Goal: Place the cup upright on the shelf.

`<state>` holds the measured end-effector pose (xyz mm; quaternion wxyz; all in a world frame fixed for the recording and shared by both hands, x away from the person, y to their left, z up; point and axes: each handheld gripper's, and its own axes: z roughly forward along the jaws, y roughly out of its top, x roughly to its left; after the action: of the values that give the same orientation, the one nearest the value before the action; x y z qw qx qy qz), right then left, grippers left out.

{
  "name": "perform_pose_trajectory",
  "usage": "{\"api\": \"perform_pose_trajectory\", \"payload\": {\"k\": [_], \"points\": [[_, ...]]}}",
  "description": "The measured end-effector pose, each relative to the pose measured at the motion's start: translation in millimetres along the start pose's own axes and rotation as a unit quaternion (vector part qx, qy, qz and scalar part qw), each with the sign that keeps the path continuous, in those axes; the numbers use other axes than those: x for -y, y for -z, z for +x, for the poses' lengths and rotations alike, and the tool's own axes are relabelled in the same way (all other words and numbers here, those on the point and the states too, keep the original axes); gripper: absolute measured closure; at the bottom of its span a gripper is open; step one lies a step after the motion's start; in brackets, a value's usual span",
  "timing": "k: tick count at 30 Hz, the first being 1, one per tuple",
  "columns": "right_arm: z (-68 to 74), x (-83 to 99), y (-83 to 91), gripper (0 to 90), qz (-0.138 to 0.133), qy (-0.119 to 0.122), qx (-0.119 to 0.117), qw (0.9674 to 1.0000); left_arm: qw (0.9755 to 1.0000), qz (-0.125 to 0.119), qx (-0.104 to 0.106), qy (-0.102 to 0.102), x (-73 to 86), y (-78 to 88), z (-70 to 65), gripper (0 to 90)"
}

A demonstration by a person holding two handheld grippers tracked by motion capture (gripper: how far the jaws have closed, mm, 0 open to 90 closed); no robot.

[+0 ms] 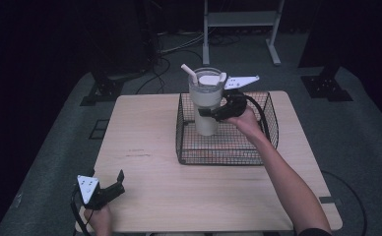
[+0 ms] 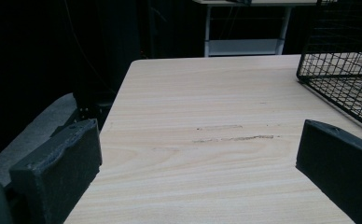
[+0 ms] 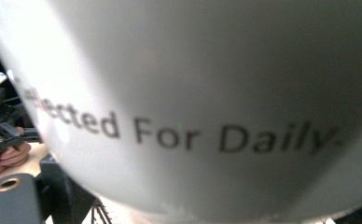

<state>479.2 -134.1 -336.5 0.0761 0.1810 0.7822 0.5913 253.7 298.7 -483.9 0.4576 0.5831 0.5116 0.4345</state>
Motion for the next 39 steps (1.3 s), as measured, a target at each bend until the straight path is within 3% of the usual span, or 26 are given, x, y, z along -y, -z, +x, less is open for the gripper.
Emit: {"api": "perform_pose_trajectory", "payload": {"k": [9, 23, 34, 39], "points": [[-18.4, 21.1, -12.6, 7.9, 0.005, -0.025, 0.001, 0.9997, 1.0000, -0.001, 0.002, 0.002, 0.1, 0.3, 0.3, 0.0], [-34.4, 47.9, -32.0, 7.8, 0.046, -0.049, 0.016, 0.9977, 1.0000, -0.003, 0.004, 0.002, 0.3, -0.1, 0.0, 0.0], [-36.1, 57.6, -45.2, 7.8, 0.072, -0.050, 0.015, 0.9961, 1.0000, -0.003, 0.007, 0.005, 0.4, 0.1, 1.0, 0.0], [-36.2, 62.1, -49.1, 7.8, 0.088, -0.039, 0.027, 0.9950, 1.0000, -0.003, 0.007, 0.006, 0.4, 0.0, 1.3, 0.0]]}}
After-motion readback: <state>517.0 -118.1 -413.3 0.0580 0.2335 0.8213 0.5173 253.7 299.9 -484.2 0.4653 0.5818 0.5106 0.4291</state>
